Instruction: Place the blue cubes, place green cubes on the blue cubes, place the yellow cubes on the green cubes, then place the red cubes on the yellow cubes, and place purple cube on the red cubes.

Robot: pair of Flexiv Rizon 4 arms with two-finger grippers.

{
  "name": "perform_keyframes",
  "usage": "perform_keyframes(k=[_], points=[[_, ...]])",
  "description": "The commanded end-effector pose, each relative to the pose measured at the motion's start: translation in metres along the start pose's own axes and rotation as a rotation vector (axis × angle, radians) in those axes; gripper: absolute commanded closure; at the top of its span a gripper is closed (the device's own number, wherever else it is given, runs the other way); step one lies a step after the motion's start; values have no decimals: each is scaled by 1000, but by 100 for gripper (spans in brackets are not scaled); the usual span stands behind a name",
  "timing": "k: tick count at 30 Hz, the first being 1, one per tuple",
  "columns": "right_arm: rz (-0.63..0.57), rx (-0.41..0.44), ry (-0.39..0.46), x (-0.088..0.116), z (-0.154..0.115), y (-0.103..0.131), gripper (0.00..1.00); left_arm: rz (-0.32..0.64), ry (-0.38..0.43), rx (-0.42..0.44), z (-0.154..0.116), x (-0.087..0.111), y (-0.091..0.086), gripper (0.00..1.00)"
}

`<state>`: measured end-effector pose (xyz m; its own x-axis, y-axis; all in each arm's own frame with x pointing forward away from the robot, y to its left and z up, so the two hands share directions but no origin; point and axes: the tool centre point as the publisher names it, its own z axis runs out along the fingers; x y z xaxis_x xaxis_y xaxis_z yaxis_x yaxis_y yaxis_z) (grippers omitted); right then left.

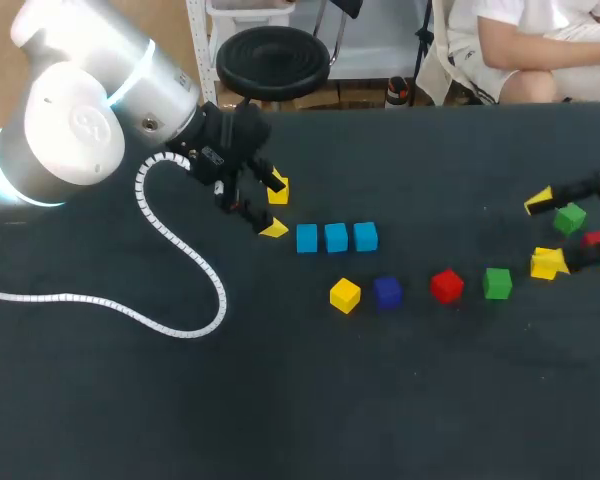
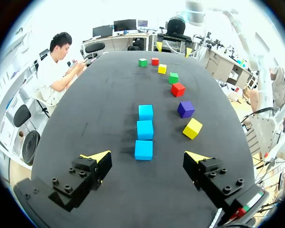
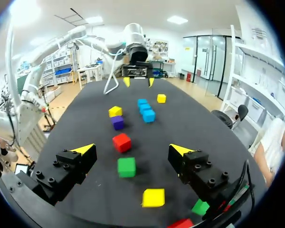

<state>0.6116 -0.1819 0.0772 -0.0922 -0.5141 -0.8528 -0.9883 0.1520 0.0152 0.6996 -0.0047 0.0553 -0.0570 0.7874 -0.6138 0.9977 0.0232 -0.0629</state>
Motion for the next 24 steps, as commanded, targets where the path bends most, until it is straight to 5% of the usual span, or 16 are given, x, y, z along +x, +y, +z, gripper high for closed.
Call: perform_keyframes(k=[1,8,24], points=[[-11,-38,32,2,-2,11,0,3,-3,-1,0,1,0,0],[-82,-129,104,10,15,21,0,3,-3,-1,0,1,0,0],[-39,-121,122,51,55,17,0,3,-3,-1,0,1,0,0]])
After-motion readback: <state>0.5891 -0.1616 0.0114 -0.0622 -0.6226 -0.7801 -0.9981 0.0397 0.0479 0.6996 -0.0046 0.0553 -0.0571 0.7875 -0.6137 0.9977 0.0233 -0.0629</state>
